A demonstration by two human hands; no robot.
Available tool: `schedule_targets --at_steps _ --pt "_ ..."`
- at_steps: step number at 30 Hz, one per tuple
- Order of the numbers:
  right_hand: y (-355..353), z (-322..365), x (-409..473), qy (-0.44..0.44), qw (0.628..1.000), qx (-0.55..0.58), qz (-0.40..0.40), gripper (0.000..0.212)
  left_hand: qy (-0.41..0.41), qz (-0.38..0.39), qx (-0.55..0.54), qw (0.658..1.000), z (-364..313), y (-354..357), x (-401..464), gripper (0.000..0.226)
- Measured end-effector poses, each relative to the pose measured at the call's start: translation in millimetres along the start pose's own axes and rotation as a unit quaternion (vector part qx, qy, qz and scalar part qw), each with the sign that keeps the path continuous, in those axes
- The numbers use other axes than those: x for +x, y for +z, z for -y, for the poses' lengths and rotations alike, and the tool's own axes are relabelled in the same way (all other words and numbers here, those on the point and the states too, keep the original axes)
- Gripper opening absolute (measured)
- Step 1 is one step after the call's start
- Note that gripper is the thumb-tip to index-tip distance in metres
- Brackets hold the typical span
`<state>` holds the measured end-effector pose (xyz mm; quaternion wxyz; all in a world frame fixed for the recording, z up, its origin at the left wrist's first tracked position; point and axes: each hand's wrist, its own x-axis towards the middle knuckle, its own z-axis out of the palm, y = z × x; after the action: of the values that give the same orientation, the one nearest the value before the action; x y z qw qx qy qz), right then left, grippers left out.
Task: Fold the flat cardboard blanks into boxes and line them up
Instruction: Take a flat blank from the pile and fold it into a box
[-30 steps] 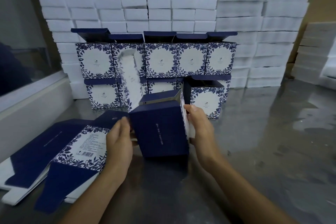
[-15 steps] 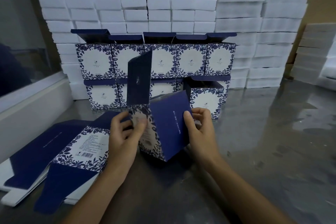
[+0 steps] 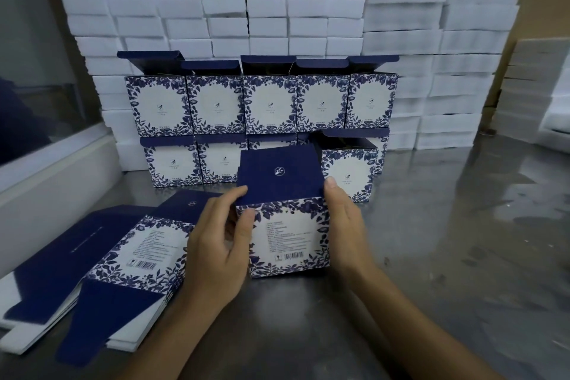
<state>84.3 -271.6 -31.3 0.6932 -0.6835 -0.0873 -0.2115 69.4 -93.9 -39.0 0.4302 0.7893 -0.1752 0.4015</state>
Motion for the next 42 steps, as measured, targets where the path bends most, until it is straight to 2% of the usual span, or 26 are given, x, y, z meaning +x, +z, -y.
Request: schedule_targets --at_steps 3,5,7,9,12,15,20,26,29,32,36,39,42 --pt "-2 -2 2 0.006 0.999 -0.013 -0.045 0.024 0.033 0.003 0.02 0.999 -3 1 1 0.04" --pt "-2 1 0 -0.041 0.995 -0.061 -0.061 0.024 0.045 -0.005 0.028 0.999 -4 2 0 0.039" --pt "-1 5 -3 -0.154 0.968 -0.181 -0.079 0.032 0.045 -0.015 0.028 0.998 -3 4 -1 0.037" --pt "6 8 -8 -0.25 0.923 -0.28 -0.084 0.034 0.036 -0.02 0.029 0.999 -3 5 -2 0.036" --pt "18 10 -18 -0.295 0.877 -0.375 -0.05 0.028 0.036 -0.015 0.042 0.998 -6 6 -2 0.04" --pt "27 11 -24 -0.284 0.863 -0.417 -0.018 0.025 0.037 -0.015 0.06 0.997 -8 5 -1 0.043" --pt "31 15 -25 -0.261 0.866 -0.425 -0.027 0.027 0.042 -0.011 0.072 0.996 -10 4 0 0.041" --pt "30 13 -18 -0.295 0.862 -0.411 -0.032 0.022 0.026 -0.016 0.076 0.997 -12 5 2 0.042" --pt "21 4 -12 -0.3 0.887 -0.349 -0.042 0.028 0.022 -0.014 0.076 0.997 -10 4 3 0.043" --pt "15 -1 -9 -0.262 0.918 -0.295 -0.049 0.027 0.017 -0.015 0.083 0.996 -9 3 4 0.044" --pt "16 -2 -5 -0.242 0.93 -0.274 -0.042 0.016 0.012 -0.012 0.087 0.996 -9 4 4 0.043" --pt "13 -5 -5 -0.238 0.936 -0.253 -0.056 0.02 0.003 -0.012 0.079 0.997 -7 3 3 0.037" --pt "4 -8 -3 -0.167 0.969 -0.179 -0.036 0.016 -0.004 -0.019 0.075 0.997 -5 3 3 0.031"
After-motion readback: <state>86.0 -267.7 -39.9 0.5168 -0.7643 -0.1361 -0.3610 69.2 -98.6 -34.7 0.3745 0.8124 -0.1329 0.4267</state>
